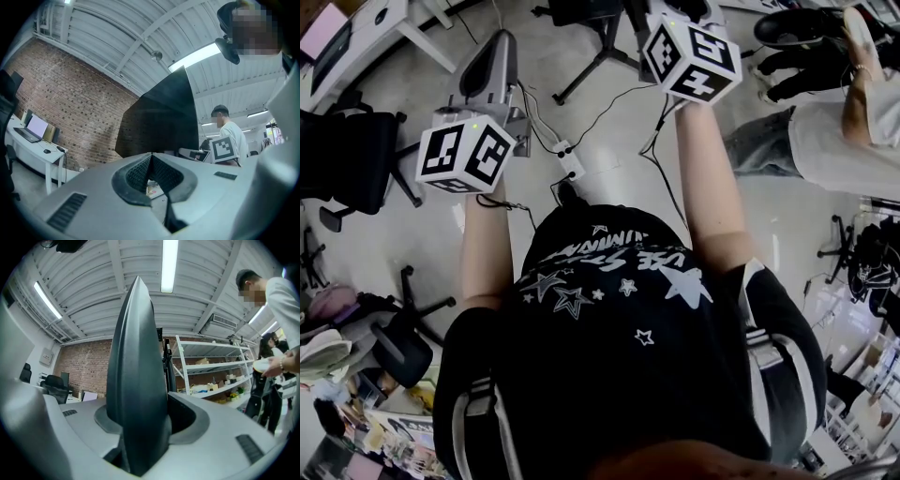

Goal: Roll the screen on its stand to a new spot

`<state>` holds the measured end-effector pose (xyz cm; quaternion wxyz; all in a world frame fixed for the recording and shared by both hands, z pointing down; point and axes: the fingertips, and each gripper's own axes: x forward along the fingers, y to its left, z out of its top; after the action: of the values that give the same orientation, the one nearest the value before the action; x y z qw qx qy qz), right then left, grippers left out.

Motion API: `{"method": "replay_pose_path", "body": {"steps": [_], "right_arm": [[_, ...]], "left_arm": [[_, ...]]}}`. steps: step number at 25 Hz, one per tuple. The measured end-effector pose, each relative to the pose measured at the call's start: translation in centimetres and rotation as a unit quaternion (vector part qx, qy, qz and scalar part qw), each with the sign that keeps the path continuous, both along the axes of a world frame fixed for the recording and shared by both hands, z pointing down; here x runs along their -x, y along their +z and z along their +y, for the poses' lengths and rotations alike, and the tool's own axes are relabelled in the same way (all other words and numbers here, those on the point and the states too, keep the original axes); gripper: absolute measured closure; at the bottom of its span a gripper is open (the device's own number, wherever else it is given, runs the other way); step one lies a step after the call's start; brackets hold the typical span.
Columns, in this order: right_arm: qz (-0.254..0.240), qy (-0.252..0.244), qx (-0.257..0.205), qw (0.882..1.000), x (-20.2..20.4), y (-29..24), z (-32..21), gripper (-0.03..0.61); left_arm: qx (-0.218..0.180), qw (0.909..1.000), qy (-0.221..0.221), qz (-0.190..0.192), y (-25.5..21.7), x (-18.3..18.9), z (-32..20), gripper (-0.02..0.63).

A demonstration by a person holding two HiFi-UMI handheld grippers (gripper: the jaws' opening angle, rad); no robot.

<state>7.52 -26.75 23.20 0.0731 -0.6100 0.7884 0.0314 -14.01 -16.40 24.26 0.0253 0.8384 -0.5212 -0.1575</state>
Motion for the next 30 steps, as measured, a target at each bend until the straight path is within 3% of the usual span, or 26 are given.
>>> {"method": "replay_pose_path", "body": {"steps": [11, 30], "right_arm": [[-0.005, -0.005, -0.003, 1.000, -2.6, 0.1, 1.5, 0.360], [0.017, -0.024, -0.011, 0.999, -3.2, 0.0, 2.1, 0.360]], "left_arm": [[0.005, 1.0000, -0.001, -0.005, 0.5, -1.8, 1.0, 0.603], [0.009, 0.9997, -0.013, -0.016, 0.4, -2.8, 2.4, 0.603]]}}
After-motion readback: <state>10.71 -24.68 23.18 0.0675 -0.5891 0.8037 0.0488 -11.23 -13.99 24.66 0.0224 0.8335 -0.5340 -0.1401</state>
